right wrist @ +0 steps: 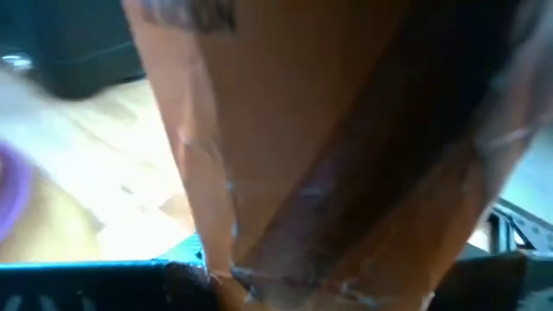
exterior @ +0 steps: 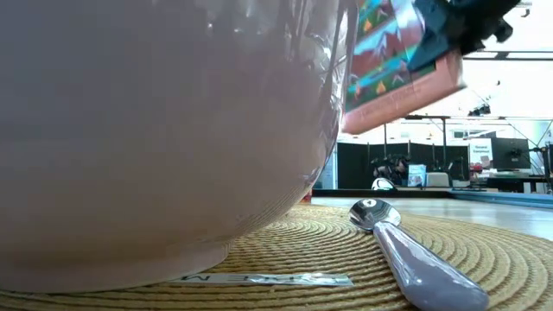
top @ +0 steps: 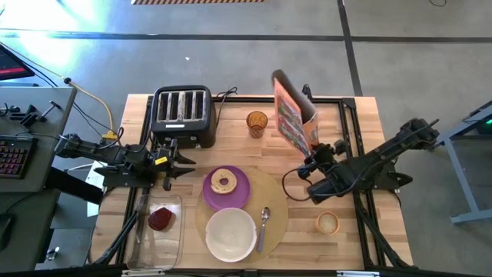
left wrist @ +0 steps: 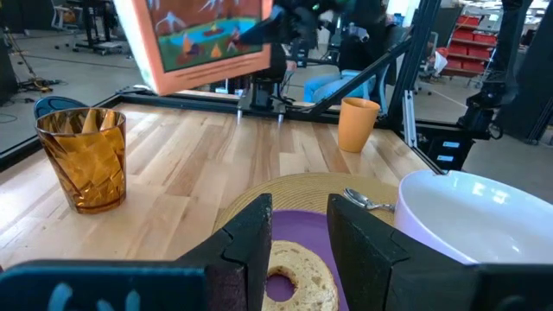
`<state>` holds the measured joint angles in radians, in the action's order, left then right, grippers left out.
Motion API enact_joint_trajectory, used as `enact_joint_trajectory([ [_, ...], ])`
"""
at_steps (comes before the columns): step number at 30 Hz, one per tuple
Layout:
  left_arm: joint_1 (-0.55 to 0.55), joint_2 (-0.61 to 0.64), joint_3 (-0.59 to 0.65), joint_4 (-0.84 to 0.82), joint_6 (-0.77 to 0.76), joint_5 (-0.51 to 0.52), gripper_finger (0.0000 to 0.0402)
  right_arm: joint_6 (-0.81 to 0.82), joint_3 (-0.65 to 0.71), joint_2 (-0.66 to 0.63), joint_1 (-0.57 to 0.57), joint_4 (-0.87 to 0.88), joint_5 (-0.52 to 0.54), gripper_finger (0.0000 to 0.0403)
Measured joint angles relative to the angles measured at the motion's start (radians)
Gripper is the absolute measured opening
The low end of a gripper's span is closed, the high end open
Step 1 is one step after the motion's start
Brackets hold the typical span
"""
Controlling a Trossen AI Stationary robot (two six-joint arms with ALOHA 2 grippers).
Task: Arrange a breakfast setting
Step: Pour the cereal from the box into the white bowl
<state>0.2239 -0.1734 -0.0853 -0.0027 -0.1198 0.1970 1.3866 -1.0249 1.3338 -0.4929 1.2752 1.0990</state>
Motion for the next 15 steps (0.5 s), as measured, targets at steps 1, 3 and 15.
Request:
enact_joint_trajectory([
  [1, 0.0, 0.0, 0.0, 0.0, 0.0, 0.0, 0.0104, -0.022, -0.02, 0.0, -0.01, 0.0, -0.001, 0.016],
  [3, 0.0, 0.0, 0.0, 0.0, 0.0, 0.0, 0.0104, -0.067, -0.056, 0.0, -0.03, 0.001, -0.001, 0.016],
  [15, 0.0, 0.0, 0.0, 0.0, 0.0, 0.0, 0.0104, -0.343, -0.194, 0.0, -0.141, 0.0, -0.048, 0.0161],
])
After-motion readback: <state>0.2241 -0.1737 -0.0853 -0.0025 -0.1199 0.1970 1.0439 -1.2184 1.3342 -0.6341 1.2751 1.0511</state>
